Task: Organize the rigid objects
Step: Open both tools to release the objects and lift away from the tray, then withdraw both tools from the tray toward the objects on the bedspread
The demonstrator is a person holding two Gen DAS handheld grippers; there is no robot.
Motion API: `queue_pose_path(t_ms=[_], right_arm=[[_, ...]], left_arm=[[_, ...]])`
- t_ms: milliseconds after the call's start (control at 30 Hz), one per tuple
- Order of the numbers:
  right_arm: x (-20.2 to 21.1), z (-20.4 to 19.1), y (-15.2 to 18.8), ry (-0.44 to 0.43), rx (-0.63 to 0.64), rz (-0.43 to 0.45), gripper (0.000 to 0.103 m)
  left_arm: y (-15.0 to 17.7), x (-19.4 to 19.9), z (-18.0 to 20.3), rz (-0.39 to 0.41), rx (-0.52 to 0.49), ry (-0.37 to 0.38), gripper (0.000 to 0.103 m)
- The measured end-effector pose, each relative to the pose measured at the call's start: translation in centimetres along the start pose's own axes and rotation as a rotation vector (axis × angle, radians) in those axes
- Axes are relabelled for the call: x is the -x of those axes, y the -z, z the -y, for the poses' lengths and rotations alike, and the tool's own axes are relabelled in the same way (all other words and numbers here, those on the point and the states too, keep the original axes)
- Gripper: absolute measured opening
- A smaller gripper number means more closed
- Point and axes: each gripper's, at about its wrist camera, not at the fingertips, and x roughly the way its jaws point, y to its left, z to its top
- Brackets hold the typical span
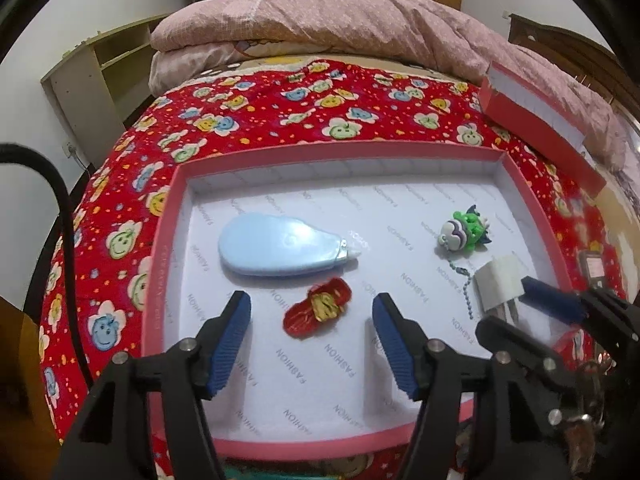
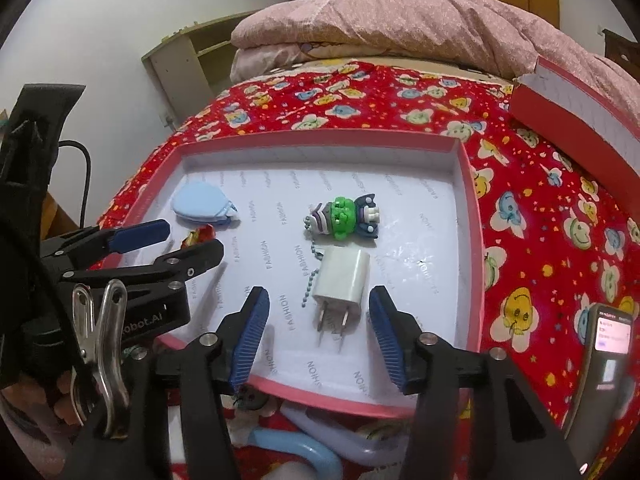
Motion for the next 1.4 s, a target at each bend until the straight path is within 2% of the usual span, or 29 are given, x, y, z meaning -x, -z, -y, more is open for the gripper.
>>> queue_pose_path(t_ms=[167,233,300,733,1400], right_arm=[[1.4,-0.5,0.4,-0.003,0.0,0.028,0.054],[2.0,-0.8,0.7,-0.016,0.004,0.046,0.063],[2.6,-1.2,0.9,-0.019,0.013,0.059,0.066],[5.8,-2.0,2.1,-0.046,0.0,0.103,0.066],[7.8,-3.2,5.7,-0.05,-0.005,0.1,0.066]], left_arm=[[0.7,1.4,0.1,0.016,-0.007,0.013,0.074],[1.0,2.2,0.4,0.031,-0.019,0.018,0.076],[1.4,2.9,0.6,0.045,-0.032,0.008,0.077],[3.6,6.2,-0.5,0.071,0.011,0.008,0.077],[7.9,8.6,-1.8,0.067,0.055,0.026,0.077]])
